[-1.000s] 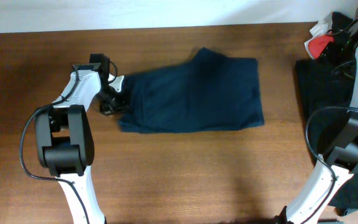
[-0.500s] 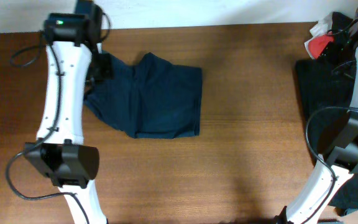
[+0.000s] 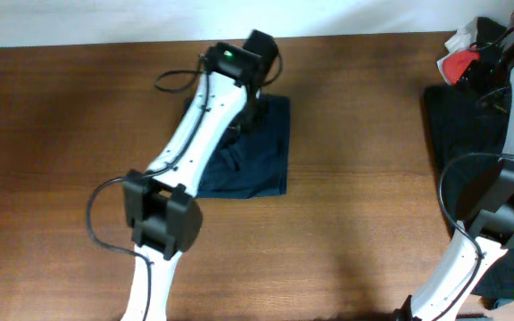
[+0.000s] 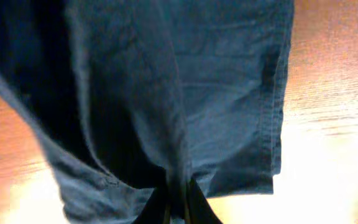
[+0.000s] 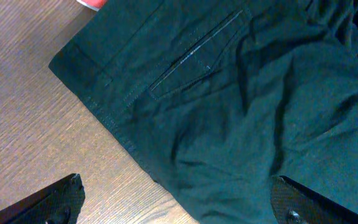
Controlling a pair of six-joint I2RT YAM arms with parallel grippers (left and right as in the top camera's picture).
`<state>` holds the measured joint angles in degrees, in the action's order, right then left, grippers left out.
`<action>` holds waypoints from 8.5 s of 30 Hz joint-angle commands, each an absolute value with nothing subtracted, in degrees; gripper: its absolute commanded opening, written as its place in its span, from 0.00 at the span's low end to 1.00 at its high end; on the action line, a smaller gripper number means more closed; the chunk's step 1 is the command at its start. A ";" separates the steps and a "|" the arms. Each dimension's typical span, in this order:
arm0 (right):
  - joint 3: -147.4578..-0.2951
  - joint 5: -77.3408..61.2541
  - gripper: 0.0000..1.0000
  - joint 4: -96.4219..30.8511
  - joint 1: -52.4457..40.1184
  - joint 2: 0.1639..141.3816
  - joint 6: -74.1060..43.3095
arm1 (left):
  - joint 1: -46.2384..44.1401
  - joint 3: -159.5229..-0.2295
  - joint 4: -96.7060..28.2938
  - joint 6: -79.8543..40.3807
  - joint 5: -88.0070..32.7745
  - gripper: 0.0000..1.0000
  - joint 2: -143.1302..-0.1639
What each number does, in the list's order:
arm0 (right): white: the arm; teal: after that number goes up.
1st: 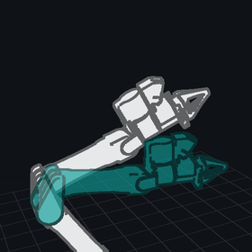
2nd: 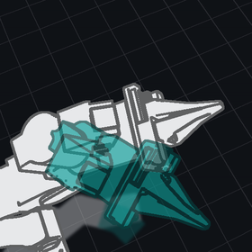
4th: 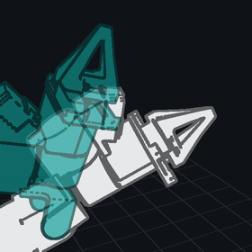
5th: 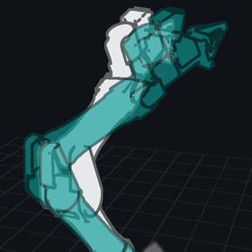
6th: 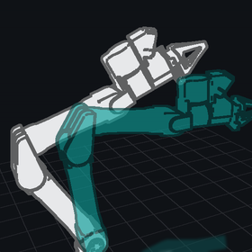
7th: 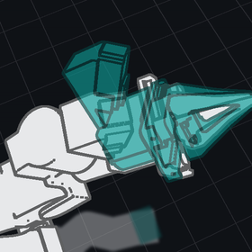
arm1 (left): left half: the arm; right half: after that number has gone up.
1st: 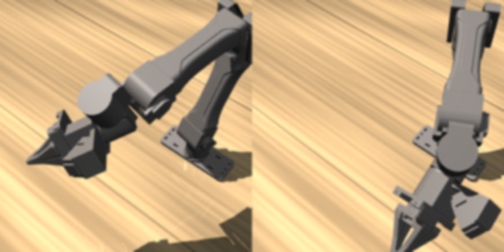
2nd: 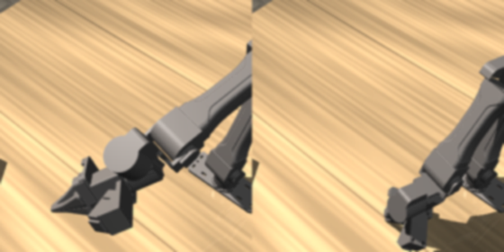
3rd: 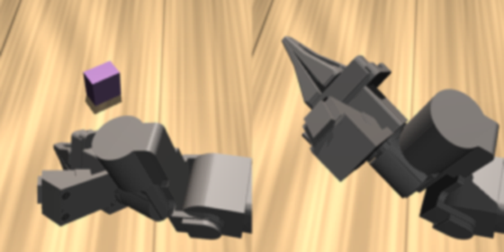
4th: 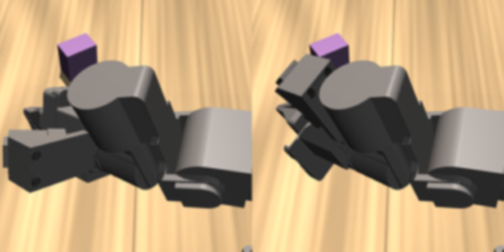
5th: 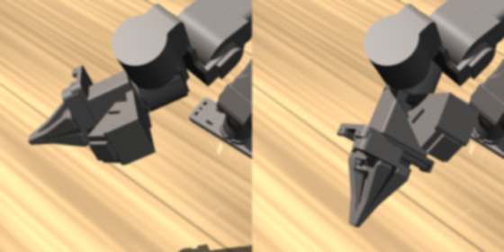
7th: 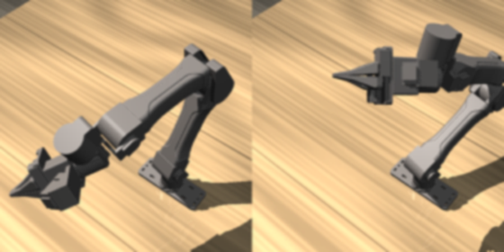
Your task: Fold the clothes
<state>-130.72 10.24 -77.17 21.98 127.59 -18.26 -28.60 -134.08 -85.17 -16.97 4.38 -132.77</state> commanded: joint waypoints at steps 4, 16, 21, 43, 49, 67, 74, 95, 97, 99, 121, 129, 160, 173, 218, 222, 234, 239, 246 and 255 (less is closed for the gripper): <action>-131.37 10.76 0.99 -77.17 21.78 127.11 -18.94 | -31.03 -133.91 -83.35 -17.32 -0.30 0.06 -139.37; -131.37 10.76 0.99 -77.17 21.78 127.11 -18.92 | -31.31 -132.97 -88.84 -16.03 -2.61 0.22 -140.51; -131.37 10.76 0.99 -77.17 21.78 127.11 -18.92 | -35.53 -129.84 -86.54 -16.73 -5.41 0.09 -144.44; -131.37 10.76 0.99 -77.17 21.78 127.11 -18.94 | -2.98 -135.44 -92.16 12.19 -23.79 0.96 -143.50; -131.37 10.76 0.98 -77.17 21.78 127.11 -18.94 | -3.75 -122.83 -80.03 12.12 -28.34 0.30 -143.50; -131.37 10.76 0.99 -77.17 21.78 127.11 -18.92 | 42.44 -122.83 -65.76 -24.01 -21.89 0.70 -143.50; -131.37 10.76 0.99 -77.17 21.78 127.11 -18.94 | 30.48 -122.26 -53.63 -31.99 -16.82 0.03 -143.59; -131.37 10.79 0.99 -77.17 21.78 127.11 -18.94 | 27.44 -115.09 -28.47 -39.09 -10.61 0.14 -146.04; -131.37 10.76 0.99 -77.17 21.78 127.11 -18.92 | 27.92 -115.15 -29.02 -37.06 -9.23 0.34 -146.34; -131.37 10.76 0.99 -77.17 21.78 127.11 -18.92 | 29.54 -115.66 -31.38 -35.05 -8.93 0.34 -146.34; -131.37 10.76 0.99 -77.17 21.78 127.11 -18.94 | 32.75 -149.16 -71.31 -31.18 -7.66 0.00 -158.67; -131.37 10.76 0.99 -77.17 21.78 127.11 -18.94 | 28.49 -149.14 -60.07 -31.18 -7.51 0.01 -161.99; -131.37 10.76 0.99 -77.17 21.78 127.11 -18.92 | 14.31 -70.65 -81.12 -9.32 -17.78 0.99 -46.83; -131.37 10.76 0.99 -77.17 21.78 127.11 -18.94 | 1.10 -20.97 -26.20 4.84 -16.29 0.99 -17.17; -99.18 10.22 0.99 -58.41 -8.25 61.23 -18.92 | 2.83 -0.49 -4.16 4.82 -4.86 0.99 -0.30; -53.49 5.56 0.99 -22.02 -8.23 35.22 -18.94 | 2.83 -0.49 -4.16 4.82 -4.86 0.99 -0.30; -2.55 4.43 0.98 4.78 -0.78 0.19 -24.32 | 2.83 -0.49 -4.16 4.82 -4.86 0.99 -0.30; -0.32 2.07 0.99 3.09 -1.89 0.19 -16.34 | 2.83 -0.49 -4.19 4.82 -4.86 0.99 -0.30; -0.32 -1.30 0.99 -4.51 -1.87 0.19 -4.71 | 2.83 -0.49 -4.16 4.82 -4.86 0.99 -0.30; -0.32 -1.30 0.99 -4.51 -1.85 0.21 -4.71 | 2.83 -0.49 -4.16 4.82 -4.86 0.99 -0.30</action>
<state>-0.60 -0.38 -4.21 -1.65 0.62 -5.17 2.44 -0.73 -3.95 3.97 -5.06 -0.58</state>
